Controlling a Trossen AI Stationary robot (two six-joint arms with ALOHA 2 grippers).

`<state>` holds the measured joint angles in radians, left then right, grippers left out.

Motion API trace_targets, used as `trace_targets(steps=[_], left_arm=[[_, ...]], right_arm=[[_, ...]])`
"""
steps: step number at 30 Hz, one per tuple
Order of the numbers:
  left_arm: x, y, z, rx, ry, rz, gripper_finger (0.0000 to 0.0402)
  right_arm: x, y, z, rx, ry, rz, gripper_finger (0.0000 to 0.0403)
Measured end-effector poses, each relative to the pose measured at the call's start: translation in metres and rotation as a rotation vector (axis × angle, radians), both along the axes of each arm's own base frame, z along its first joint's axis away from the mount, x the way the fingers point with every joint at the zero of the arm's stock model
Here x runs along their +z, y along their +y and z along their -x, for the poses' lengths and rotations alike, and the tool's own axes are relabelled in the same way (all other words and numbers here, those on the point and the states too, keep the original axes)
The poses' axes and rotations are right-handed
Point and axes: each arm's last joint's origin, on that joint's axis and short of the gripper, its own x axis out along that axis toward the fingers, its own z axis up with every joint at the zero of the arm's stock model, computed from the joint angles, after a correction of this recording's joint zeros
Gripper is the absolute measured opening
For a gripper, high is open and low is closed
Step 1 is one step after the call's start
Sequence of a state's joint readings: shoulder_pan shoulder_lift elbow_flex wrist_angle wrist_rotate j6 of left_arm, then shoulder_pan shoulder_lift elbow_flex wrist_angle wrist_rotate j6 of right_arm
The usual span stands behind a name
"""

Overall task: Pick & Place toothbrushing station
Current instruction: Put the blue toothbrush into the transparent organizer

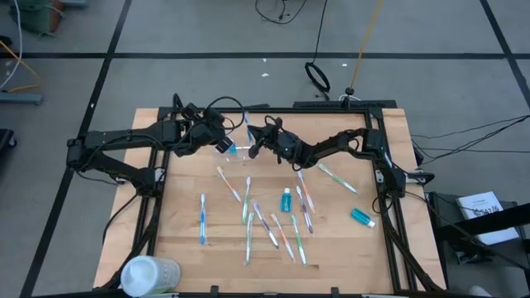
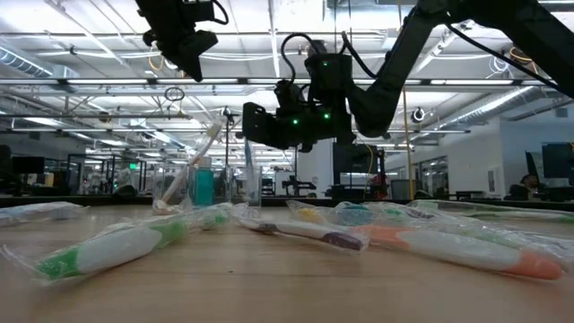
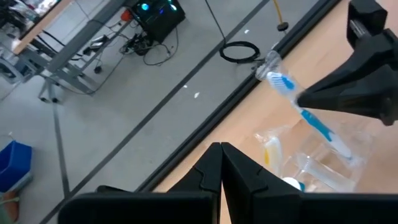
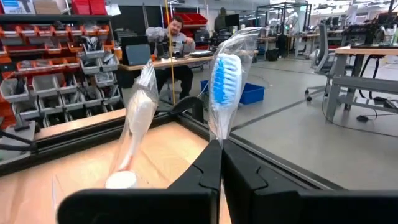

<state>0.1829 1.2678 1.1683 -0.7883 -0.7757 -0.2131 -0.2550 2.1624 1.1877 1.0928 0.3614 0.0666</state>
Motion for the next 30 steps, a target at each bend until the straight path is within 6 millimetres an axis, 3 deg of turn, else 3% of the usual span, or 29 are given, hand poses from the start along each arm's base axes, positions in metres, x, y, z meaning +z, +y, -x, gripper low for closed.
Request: trace_targets(steps=[10,19,30], left_arm=[[-0.002,-0.002,-0.002,-0.070,-0.013,0.085,0.0008],[-0.002,-0.003,-0.002,-0.076,-0.026,0.106,0.0008],[-0.002,-0.003,-0.002,-0.063,-0.041,0.114,0.0008]], right_arm=[[-0.013,0.000,0.000,0.000,0.133,-0.035,0.0001],[-0.013,0.000,0.000,0.001,0.138,-0.036,0.0010],[-0.014,0.000,0.001,0.001,0.153,-0.028,0.0075]])
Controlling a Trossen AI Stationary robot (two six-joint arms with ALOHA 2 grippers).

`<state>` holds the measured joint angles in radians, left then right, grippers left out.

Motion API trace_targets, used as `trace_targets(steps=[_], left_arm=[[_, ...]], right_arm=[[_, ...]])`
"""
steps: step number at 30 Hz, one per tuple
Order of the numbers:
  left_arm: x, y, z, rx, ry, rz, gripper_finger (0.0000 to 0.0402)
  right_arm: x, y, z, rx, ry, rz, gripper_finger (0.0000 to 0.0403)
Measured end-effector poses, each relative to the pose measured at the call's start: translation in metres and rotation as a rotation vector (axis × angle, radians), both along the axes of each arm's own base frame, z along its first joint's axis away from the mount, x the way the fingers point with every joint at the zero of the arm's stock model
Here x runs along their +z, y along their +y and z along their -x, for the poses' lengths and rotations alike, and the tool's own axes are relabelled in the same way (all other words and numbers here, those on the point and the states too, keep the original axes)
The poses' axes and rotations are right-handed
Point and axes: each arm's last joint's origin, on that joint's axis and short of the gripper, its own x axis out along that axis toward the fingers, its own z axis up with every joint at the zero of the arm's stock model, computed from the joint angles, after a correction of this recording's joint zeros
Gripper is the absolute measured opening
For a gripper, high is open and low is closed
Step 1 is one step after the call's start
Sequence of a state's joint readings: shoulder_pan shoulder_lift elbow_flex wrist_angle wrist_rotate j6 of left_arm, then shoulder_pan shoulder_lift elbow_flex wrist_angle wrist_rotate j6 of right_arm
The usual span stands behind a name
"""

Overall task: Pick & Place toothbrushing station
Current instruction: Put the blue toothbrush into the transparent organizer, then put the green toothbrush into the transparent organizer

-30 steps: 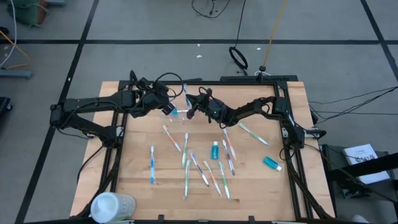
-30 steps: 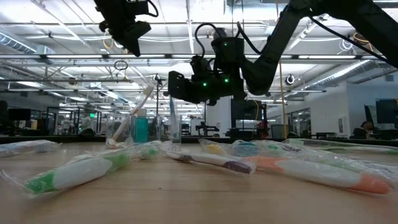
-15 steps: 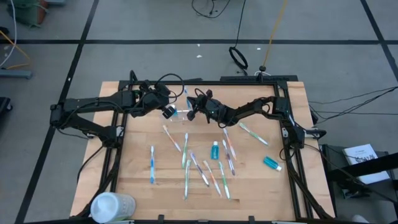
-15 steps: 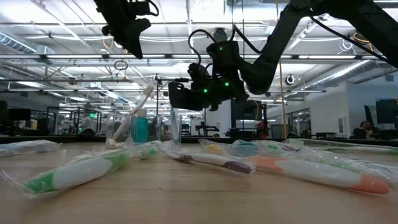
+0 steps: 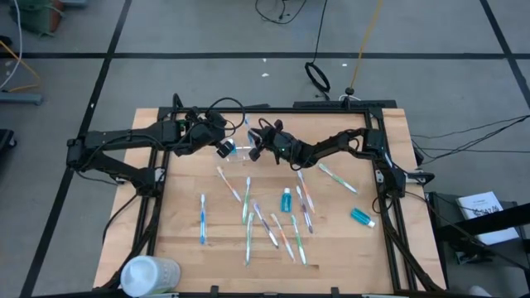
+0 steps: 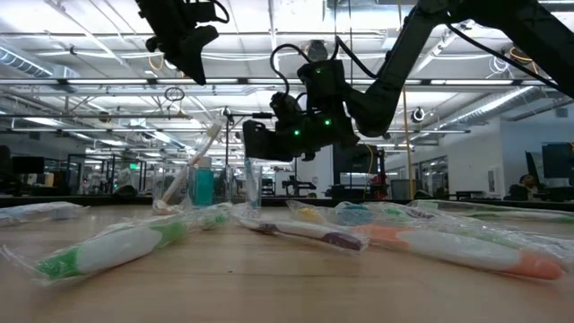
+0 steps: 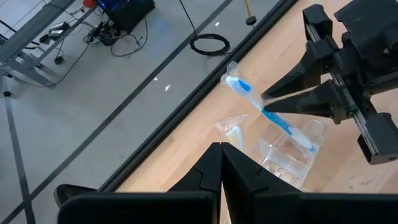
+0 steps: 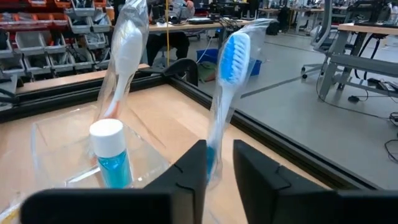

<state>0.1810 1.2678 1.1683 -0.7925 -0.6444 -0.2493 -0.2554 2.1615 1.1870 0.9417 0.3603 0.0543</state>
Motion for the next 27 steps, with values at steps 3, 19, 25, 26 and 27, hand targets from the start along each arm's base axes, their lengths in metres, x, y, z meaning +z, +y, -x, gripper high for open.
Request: trace_targets(steps=[3,19,25,26,27], left_arm=[[0.000,0.000,0.000,0.000,0.000,0.000,0.0008],[-0.005,-0.010,0.001,-0.027,-0.038,0.166,0.0008],[-0.005,-0.025,-0.002,-0.058,-0.070,0.213,0.0008],[-0.005,-0.028,-0.003,-0.061,-0.077,0.220,0.0008],[-0.005,-0.030,-0.003,-0.063,-0.084,0.227,0.0008]], right_arm=[[0.000,0.000,0.000,0.006,0.035,0.048,0.0099],[0.055,0.012,0.030,0.057,0.396,0.087,0.0137],[0.077,0.018,0.053,0.090,0.582,0.091,0.0135],[0.081,0.019,0.057,0.091,0.600,0.082,0.0135],[0.084,0.020,0.062,0.093,0.624,0.072,0.0135]])
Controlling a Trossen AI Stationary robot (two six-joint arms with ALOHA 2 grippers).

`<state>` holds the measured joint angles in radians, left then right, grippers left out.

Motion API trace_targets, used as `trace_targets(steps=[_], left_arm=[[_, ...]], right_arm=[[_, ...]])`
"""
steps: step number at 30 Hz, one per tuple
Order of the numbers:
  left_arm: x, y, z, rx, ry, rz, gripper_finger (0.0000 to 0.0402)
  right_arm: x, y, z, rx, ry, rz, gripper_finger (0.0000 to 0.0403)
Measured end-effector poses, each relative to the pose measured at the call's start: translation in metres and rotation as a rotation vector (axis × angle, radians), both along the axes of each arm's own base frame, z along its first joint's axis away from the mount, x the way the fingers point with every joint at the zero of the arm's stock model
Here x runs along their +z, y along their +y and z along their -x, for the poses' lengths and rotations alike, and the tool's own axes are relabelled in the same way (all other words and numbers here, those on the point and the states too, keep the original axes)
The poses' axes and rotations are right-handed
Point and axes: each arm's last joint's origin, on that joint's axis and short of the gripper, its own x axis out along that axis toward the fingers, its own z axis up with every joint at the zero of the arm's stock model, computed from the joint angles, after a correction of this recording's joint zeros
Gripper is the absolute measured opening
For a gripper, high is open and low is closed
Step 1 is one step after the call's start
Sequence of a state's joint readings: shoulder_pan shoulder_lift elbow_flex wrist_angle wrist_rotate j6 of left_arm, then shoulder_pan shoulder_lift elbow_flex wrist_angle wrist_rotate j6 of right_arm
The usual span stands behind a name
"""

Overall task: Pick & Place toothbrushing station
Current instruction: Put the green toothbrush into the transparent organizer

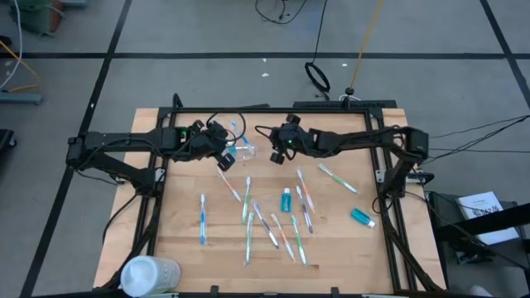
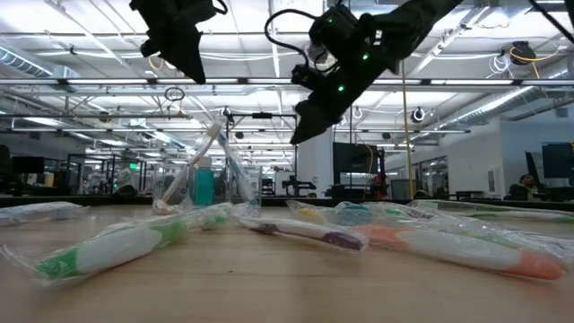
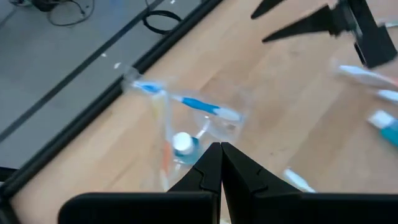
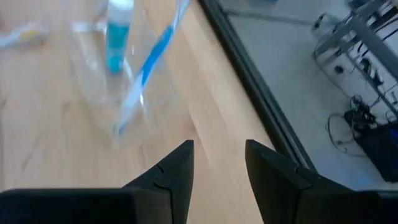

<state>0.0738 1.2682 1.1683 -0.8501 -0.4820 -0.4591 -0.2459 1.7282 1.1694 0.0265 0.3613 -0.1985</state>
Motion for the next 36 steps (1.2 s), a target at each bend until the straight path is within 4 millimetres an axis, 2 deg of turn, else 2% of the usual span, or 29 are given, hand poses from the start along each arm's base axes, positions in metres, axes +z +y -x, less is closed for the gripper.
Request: trace_targets(steps=[7,12,19,21,24,29,36], left_arm=[[-0.001,-0.017,-0.003,-0.052,-0.054,0.135,0.0008],[0.001,-0.021,-0.006,-0.162,-0.064,0.178,0.0008],[-0.007,-0.019,-0.012,-0.076,-0.090,0.346,0.0008],[-0.011,-0.019,-0.017,-0.083,-0.071,0.343,0.0008],[-0.022,-0.019,-0.025,-0.068,-0.036,0.365,0.0008],[-0.038,-0.020,-0.038,-0.060,0.004,0.417,0.0013],[-0.058,-0.018,-0.063,-0.078,-0.019,0.497,0.0066]], right_arm=[[0.027,0.008,0.030,-0.002,0.107,-0.029,0.0134],[0.045,0.011,0.043,0.000,0.094,-0.021,0.0133],[0.071,0.014,0.069,-0.034,0.045,-0.043,0.0131],[0.073,0.015,0.075,-0.050,0.010,-0.054,0.0131],[0.065,0.018,0.088,-0.058,0.008,-0.062,0.0132],[0.057,0.020,0.105,-0.019,0.018,-0.002,0.0134],[0.063,0.020,0.109,0.023,-0.088,0.084,0.0134]])
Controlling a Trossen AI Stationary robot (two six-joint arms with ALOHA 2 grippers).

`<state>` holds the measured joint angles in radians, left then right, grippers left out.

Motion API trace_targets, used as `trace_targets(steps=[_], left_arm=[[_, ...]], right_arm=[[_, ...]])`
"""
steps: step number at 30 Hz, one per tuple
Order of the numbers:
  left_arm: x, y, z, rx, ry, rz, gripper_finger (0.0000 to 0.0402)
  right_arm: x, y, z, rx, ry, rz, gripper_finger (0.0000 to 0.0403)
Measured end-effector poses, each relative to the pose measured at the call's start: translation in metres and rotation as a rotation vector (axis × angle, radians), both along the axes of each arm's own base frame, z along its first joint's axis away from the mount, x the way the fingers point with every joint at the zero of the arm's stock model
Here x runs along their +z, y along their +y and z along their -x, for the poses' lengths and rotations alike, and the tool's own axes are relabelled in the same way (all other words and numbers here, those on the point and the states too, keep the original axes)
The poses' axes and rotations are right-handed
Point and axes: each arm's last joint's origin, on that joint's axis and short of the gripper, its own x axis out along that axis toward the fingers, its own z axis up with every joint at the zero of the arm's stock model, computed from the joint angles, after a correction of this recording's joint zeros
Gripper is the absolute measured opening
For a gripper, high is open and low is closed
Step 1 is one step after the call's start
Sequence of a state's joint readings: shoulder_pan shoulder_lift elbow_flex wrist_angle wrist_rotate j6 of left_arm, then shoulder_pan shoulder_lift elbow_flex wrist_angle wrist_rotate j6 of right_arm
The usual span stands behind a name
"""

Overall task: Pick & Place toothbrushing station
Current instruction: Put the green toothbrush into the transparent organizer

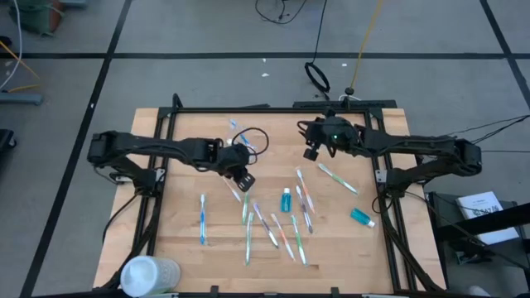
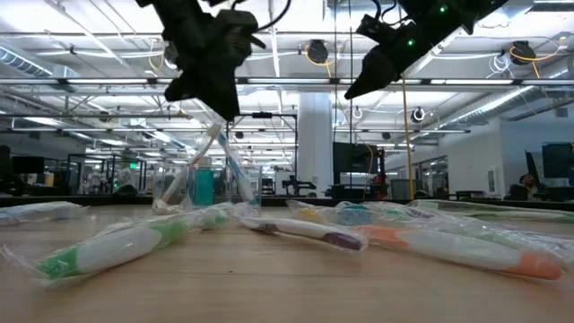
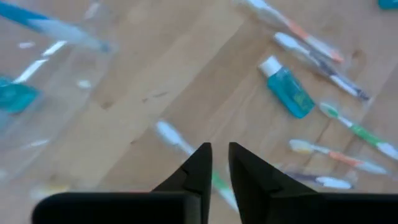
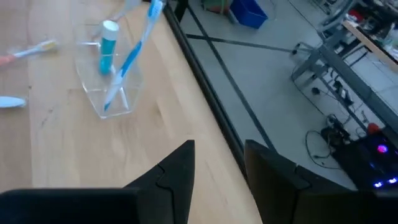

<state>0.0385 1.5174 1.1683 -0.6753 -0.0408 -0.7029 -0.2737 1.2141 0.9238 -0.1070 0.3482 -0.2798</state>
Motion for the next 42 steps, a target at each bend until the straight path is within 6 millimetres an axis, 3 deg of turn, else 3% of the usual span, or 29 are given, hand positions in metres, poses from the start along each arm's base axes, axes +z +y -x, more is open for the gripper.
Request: trace_targets(steps=[7,16,23,29,33,39,42], left_arm=[[-0.033,0.000,-0.018,0.057,0.086,0.049,0.0110],[-0.085,-0.007,-0.035,0.166,0.240,0.183,0.0115],[-0.100,-0.005,-0.038,0.172,0.281,0.128,0.0115],[-0.100,-0.004,-0.038,0.184,0.281,0.091,0.0115],[-0.101,-0.004,-0.038,0.191,0.282,0.083,0.0091],[-0.108,-0.004,-0.041,0.162,0.292,0.074,0.0015],[-0.109,-0.004,-0.041,0.119,0.295,0.068,0.0007]], right_arm=[[-0.001,0.002,-0.001,0.067,0.000,-0.025,0.0131],[-0.001,0.002,-0.001,0.090,0.003,-0.025,0.0130],[-0.002,0.002,-0.001,0.090,0.004,-0.027,0.0130],[-0.002,0.002,-0.001,0.090,0.004,-0.027,0.0130],[-0.002,0.002,-0.001,0.090,0.005,-0.027,0.0130],[-0.002,0.002,-0.001,0.086,0.000,-0.034,0.0130],[-0.002,0.002,-0.001,0.070,-0.016,-0.063,0.0130]])
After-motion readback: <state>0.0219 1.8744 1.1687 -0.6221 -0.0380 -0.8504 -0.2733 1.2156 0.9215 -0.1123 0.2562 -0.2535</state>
